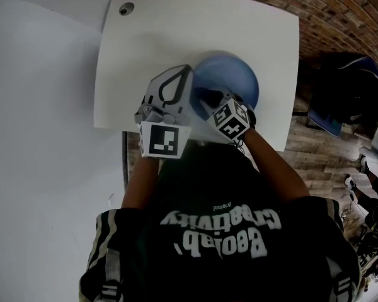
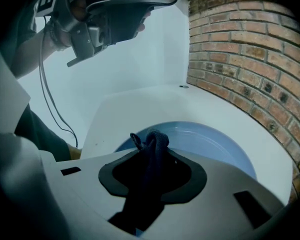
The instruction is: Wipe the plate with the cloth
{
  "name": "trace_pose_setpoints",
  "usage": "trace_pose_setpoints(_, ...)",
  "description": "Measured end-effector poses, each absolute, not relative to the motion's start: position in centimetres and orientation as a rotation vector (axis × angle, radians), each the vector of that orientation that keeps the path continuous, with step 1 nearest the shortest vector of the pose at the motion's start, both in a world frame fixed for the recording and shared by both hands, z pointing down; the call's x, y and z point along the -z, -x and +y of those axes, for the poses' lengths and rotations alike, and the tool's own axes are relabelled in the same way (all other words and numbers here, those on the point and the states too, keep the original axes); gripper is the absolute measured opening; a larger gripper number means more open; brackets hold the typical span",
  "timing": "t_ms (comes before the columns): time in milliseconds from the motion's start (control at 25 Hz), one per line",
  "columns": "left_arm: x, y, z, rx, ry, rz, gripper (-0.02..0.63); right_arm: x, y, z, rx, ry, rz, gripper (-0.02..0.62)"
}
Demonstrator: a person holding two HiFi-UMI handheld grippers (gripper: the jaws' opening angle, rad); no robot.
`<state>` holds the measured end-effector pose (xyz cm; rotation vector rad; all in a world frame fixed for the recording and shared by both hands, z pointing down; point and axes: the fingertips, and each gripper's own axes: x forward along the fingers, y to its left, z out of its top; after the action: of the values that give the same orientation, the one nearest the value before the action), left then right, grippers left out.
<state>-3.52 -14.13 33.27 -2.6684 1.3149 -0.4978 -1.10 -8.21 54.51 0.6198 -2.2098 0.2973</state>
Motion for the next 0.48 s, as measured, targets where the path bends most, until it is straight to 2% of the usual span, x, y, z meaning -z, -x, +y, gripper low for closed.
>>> trace_pose_setpoints(480,-32.3,1.9,-13.1,0.468,2.657,1.281,0.003,-54.6,-0.5,-3.9,-0.306,-0.608,-2.193,0.104)
